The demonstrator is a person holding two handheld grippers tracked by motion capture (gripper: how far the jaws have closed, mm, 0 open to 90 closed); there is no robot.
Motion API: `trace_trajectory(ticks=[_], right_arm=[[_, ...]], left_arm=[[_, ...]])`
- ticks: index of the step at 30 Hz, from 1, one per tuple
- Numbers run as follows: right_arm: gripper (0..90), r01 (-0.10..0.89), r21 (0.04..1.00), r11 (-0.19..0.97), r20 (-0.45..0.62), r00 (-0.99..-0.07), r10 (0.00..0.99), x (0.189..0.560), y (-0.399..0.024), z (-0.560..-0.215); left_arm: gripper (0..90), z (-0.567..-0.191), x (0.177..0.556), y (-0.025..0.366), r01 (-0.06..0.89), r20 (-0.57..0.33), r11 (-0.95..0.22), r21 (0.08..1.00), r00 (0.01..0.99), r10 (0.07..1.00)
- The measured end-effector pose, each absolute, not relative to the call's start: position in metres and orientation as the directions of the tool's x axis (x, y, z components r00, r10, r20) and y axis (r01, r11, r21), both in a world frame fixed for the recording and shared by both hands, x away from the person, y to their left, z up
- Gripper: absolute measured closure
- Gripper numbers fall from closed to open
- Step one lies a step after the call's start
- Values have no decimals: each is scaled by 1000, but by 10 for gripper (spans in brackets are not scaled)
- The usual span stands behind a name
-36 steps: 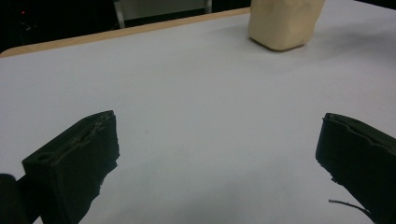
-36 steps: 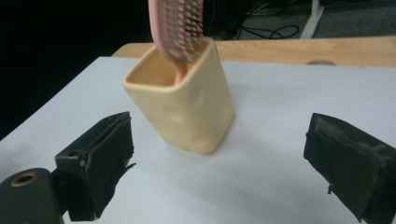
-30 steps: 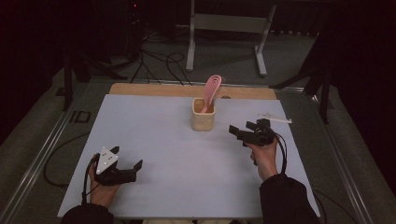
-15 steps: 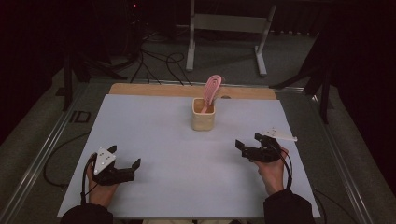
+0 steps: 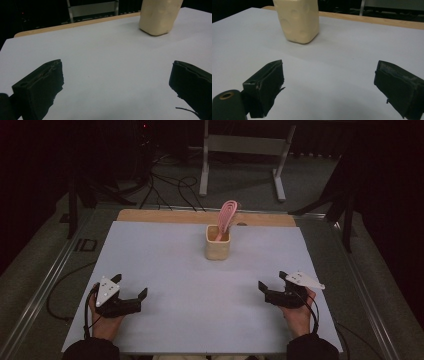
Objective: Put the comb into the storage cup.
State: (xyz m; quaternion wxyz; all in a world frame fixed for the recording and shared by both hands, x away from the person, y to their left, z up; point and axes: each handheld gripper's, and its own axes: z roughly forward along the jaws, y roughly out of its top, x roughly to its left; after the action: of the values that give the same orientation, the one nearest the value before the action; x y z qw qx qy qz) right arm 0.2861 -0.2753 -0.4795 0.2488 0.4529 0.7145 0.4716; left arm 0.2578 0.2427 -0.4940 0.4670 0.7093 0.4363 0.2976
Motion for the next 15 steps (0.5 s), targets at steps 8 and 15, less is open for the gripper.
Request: trace_trajectory(ticks=[8,15], right_arm=[[89,384,916,116,74,-445,893,271,-284,-486],[89,347,931,111,40,-401,915,256,-289,-491]], left_arm=[[1,-493,258,244,338,6,-179,924,454,891],[1,-493,258,245,333,3,-175,927,460,888]])
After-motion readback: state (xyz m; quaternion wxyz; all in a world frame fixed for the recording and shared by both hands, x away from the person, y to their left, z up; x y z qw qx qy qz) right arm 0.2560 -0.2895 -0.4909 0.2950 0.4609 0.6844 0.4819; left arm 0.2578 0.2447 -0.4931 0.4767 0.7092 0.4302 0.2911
